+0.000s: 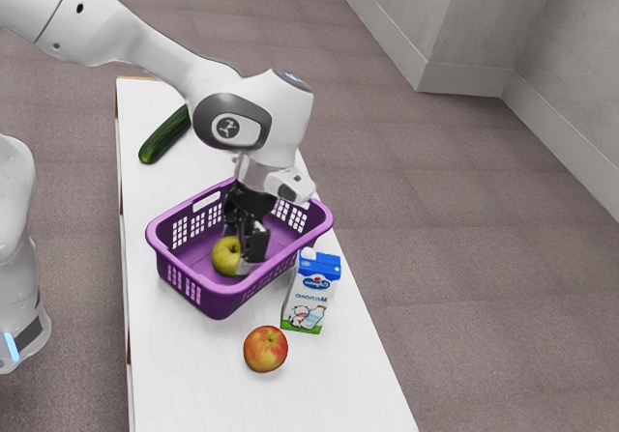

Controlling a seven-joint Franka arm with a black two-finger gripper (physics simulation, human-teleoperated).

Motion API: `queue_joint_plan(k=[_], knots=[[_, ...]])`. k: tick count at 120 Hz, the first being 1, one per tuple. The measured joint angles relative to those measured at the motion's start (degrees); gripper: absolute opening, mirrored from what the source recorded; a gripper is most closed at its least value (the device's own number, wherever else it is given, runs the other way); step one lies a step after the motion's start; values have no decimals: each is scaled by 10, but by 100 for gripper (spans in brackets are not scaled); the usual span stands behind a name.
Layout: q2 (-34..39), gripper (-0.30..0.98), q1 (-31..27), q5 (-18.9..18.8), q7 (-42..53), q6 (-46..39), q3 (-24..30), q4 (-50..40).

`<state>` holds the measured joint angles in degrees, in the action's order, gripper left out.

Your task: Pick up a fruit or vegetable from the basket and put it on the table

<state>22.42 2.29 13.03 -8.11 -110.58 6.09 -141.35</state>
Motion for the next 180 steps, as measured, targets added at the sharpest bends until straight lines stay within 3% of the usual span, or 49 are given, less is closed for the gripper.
queue_joint_plan(k=[10, 33, 50, 66, 75, 91, 110, 136, 154, 180], knots=[[0, 62, 3, 1, 0, 3, 1, -2], [10, 24, 3, -5, -2, 7, 1, -2], [61, 13, -20, -18, -9, 53, 11, 9], [98, 6, -17, -28, -15, 104, 81, 76], [104, 1, 23, -49, -26, 138, 104, 136], [81, 0, 62, -75, -47, 163, 155, 187], [17, 8, 65, -83, -68, 161, 208, 234], [4, 12, 64, -91, -93, 160, 261, 276], [-11, 15, 66, -104, -105, 152, 286, 290], [-67, 15, 67, -111, -121, 77, 298, 284]])
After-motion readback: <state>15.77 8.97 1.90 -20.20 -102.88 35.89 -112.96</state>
